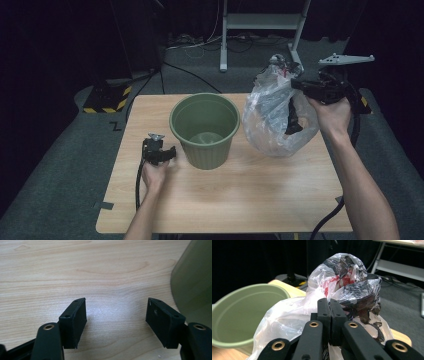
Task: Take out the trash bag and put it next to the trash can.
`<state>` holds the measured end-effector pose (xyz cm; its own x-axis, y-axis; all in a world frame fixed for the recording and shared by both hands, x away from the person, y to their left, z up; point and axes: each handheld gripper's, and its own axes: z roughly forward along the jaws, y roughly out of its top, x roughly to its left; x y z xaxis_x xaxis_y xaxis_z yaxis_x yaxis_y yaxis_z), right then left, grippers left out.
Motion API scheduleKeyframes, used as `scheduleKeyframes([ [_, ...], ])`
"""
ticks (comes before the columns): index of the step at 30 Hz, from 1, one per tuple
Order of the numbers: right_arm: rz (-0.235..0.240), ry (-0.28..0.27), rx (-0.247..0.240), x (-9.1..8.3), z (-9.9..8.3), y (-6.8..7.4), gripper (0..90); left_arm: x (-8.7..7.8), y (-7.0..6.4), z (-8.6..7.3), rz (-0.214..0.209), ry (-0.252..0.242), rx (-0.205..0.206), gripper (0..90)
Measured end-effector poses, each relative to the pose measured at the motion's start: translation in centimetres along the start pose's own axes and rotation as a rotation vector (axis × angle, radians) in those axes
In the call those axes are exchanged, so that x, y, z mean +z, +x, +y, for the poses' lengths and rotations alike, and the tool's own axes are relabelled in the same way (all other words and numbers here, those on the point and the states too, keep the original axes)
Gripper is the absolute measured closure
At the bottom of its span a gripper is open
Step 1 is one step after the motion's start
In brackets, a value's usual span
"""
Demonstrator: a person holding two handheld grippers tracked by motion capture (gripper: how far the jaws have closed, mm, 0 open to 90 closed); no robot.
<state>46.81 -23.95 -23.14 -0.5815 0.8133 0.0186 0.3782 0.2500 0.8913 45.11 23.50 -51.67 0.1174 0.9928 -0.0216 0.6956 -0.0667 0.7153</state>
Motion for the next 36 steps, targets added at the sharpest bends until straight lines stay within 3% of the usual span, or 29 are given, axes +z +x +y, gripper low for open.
scheduleKeyframes([
  [7,-0.015,0.028,0.034,0.9,-1.4,-1.5,88.7,0.2,0.2,-0.9,0.018,-0.03,0.001,35.1],
  [14,-0.019,0.055,0.037,2.3,-2.3,-2.0,88.7,0.1,0.6,-1.3,0.021,-0.054,0.003,33.3],
  [36,0.015,0.143,0.026,8.2,-5.4,-2.1,88.6,0.1,0.5,-1.3,0.034,-0.051,0.0,29.7],
])
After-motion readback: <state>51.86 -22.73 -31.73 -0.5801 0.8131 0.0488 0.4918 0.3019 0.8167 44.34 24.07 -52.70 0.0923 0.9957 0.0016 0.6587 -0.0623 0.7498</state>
